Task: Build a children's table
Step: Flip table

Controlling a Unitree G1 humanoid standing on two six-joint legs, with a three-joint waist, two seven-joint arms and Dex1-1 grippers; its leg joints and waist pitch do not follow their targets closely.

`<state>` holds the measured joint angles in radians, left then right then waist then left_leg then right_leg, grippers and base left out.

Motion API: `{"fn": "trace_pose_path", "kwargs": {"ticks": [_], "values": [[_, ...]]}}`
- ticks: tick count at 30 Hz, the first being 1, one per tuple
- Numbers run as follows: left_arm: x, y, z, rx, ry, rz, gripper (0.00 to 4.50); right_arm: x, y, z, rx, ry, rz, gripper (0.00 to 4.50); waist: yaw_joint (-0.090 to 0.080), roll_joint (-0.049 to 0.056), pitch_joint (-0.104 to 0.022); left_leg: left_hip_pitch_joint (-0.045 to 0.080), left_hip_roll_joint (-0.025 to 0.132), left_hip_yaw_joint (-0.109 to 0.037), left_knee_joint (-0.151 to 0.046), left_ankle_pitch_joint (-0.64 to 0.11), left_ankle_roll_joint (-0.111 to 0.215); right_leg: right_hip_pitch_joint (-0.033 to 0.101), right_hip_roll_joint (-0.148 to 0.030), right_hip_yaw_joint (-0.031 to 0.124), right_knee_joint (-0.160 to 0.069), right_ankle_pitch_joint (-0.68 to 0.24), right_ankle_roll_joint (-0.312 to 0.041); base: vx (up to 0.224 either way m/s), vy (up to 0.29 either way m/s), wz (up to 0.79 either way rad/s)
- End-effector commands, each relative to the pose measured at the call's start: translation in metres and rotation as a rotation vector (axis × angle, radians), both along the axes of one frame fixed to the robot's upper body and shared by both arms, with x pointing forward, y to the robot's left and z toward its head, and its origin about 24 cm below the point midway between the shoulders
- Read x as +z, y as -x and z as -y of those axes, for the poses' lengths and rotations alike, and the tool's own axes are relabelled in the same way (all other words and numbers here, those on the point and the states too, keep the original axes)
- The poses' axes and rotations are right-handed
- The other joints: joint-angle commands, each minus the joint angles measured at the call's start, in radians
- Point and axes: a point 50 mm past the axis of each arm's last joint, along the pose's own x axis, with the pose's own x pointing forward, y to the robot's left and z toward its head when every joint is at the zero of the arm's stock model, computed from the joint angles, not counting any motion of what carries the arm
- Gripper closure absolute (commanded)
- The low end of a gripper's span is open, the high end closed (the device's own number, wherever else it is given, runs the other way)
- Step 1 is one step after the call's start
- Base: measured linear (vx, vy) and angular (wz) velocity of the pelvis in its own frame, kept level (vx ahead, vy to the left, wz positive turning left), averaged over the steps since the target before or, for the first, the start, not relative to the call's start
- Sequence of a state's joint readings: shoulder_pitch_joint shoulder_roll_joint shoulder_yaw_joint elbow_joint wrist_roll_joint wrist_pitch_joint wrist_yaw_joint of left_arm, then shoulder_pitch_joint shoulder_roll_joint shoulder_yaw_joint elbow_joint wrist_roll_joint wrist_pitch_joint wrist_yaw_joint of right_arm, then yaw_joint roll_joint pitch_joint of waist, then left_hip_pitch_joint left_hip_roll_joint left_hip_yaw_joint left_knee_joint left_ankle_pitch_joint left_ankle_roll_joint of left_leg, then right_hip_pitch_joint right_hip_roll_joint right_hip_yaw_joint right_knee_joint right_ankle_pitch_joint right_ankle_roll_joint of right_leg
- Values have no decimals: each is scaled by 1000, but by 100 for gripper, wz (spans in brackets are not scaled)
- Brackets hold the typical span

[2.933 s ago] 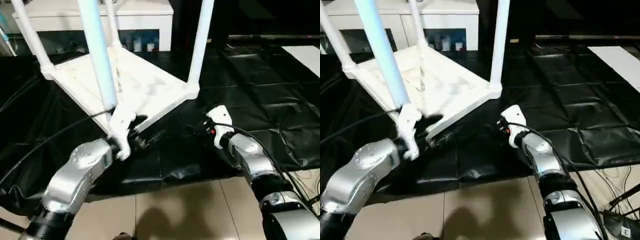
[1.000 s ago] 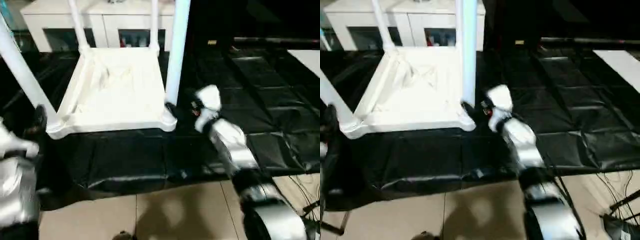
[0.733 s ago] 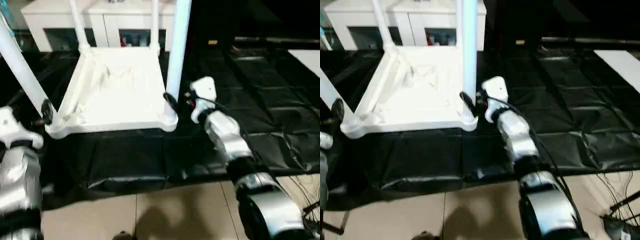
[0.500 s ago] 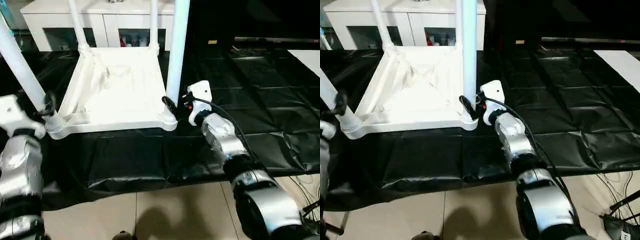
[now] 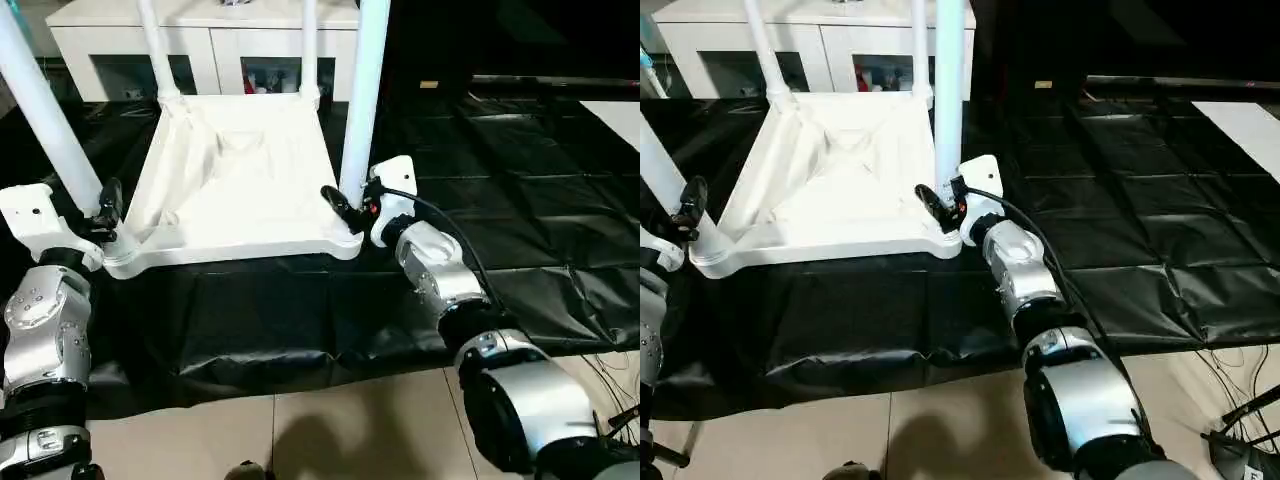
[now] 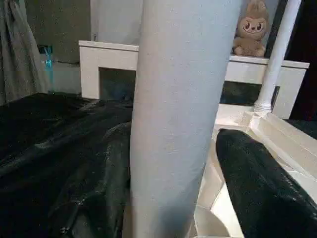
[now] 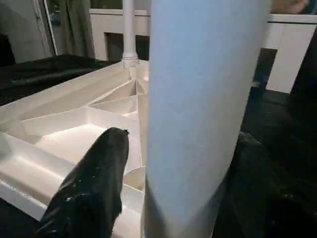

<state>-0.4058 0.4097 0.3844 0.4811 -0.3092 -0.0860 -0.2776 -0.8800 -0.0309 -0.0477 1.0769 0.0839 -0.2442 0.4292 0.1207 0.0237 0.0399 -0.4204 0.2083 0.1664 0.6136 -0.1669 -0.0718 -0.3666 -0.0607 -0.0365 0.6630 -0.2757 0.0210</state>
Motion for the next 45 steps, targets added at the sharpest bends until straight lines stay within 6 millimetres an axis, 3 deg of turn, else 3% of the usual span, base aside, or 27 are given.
{"fn": "trace_pose_path", "kwargs": {"ticks": [1,10,18,24,28,29,31,32,33,35,41,45], "values": [[-6,-5,17,-92,-18,-47,184,6,-3,-3,1,-14,1,189,-3,20,-67,48,27,-9,-81,-187,-30,16,-69,29,-61,215,-198,0,0,0],[-12,-5,28,-211,-42,-115,253,4,-3,-3,-5,-23,-5,266,11,23,-67,49,27,-9,-83,-205,-46,13,-68,30,-63,193,-185,0,0,0],[-13,-2,40,-278,-68,-131,257,2,1,1,-1,-32,12,272,12,21,-67,47,27,-9,-84,-203,-51,14,-68,30,-63,203,-180,0,0,0],[-13,6,58,-344,-103,-126,259,3,17,17,-21,-56,82,272,19,18,-69,48,28,-9,-82,-167,-37,17,-65,29,-66,244,-148,0,0,0],[-13,12,69,-355,-109,-115,260,-1,37,31,-84,-72,103,272,28,22,-71,52,28,-12,-82,-150,-44,16,-60,29,-68,272,-108,0,0,0],[-12,13,73,-350,-107,-106,260,-1,45,34,-108,-56,122,272,36,34,-68,55,30,-14,-86,-158,-58,13,-58,28,-73,259,-96,0,0,0],[-10,14,76,-336,-110,-91,260,2,54,39,-153,-61,148,272,34,31,-72,52,27,-15,-87,-170,-72,17,-59,27,-72,262,-90,0,0,0],[-9,14,76,-334,-110,-90,260,2,55,39,-156,-63,149,272,35,28,-68,54,26,-13,-90,-194,-80,12,-58,29,-79,235,-85,0,0,0],[-9,14,76,-327,-108,-85,260,4,57,40,-169,-69,153,272,33,33,-67,53,26,-15,-92,-207,-86,13,-59,30,-78,221,-84,0,0,0],[-5,15,75,-292,-111,-65,260,10,65,43,-208,-101,167,272,30,33,-64,53,26,-15,-96,-240,-95,13,-58,32,-85,178,-77,0,0,0],[-3,23,76,-278,-118,-70,261,14,81,44,-206,-60,170,272,16,26,-62,44,23,-16,-97,-203,-79,18,-59,33,-87,178,-69,0,0,0],[-7,32,73,-244,-126,-92,261,17,85,46,-245,-63,159,273,8,11,-59,43,21,-11,-93,-168,-62,17,-56,35,-87,183,-73,0,0,0]]}}
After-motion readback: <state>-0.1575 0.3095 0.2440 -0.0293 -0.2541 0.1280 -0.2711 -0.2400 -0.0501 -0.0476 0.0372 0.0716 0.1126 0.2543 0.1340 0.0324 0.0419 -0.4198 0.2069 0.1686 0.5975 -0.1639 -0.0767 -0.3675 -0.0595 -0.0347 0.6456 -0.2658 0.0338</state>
